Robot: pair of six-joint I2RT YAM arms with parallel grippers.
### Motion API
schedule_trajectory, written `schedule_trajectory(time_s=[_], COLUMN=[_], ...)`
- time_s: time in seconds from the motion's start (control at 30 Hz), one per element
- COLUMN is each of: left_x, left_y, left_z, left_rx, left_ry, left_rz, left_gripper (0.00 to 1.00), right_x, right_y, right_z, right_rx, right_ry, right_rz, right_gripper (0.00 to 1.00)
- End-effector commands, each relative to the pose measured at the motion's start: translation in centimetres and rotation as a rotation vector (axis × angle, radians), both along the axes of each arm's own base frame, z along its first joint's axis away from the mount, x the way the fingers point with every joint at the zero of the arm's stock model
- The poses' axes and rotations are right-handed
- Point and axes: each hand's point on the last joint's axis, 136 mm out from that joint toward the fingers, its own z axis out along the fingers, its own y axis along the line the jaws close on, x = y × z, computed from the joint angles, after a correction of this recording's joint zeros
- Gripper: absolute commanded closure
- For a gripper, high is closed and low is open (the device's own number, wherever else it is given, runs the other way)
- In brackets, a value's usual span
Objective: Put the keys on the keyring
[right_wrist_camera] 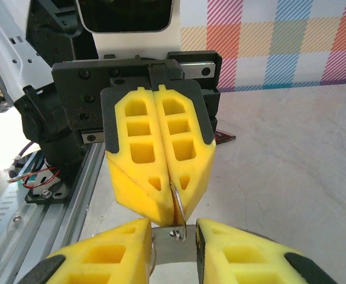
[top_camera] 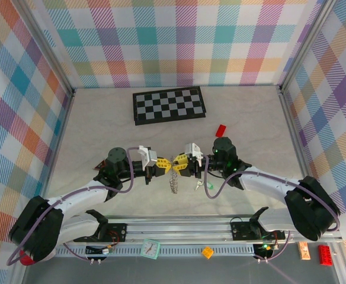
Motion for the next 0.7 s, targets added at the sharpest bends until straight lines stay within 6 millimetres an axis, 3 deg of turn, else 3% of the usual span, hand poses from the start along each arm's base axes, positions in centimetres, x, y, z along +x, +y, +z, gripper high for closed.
schedule_trajectory(time_s=[0.0,0.1,0.2,0.3,0.4,0.47,0.67], left_x=[-0.9,-1.0,-0.9,-0.7,-0.1,0.2,-0.4], left_y=[-0.4,-0.4,-0.4,-0.4,-0.1,0.1,0.8], left_z=[1.6,1.7,1.9,1.9,1.7,1.0,-0.2], left_rx=[-0.045,-0.048,-0.058,-0.056,-0.028,0.042,0.218], left_ry=[-0.058,-0.061,-0.062,-0.055,-0.049,-0.053,-0.086], left_rz=[-0.056,-0.057,-0.058,-0.045,0.004,0.027,0.028], left_gripper=[1.00,1.00,1.00,1.00,0.79,0.72,0.70], right_x=[0.0,-0.3,-0.5,-0.6,-0.7,-0.8,-1.4], right_y=[0.5,0.7,0.8,0.7,0.5,0.4,0.0], right_z=[1.3,1.5,1.5,1.6,1.7,1.4,0.5], right_rx=[0.027,0.035,0.033,0.029,-0.005,-0.061,-0.215], right_ry=[-0.019,-0.016,-0.011,-0.022,-0.038,-0.052,-0.088], right_rz=[0.018,0.040,0.054,0.058,0.054,0.050,0.067], right_gripper=[0.74,0.83,1.00,1.00,1.00,1.00,1.00])
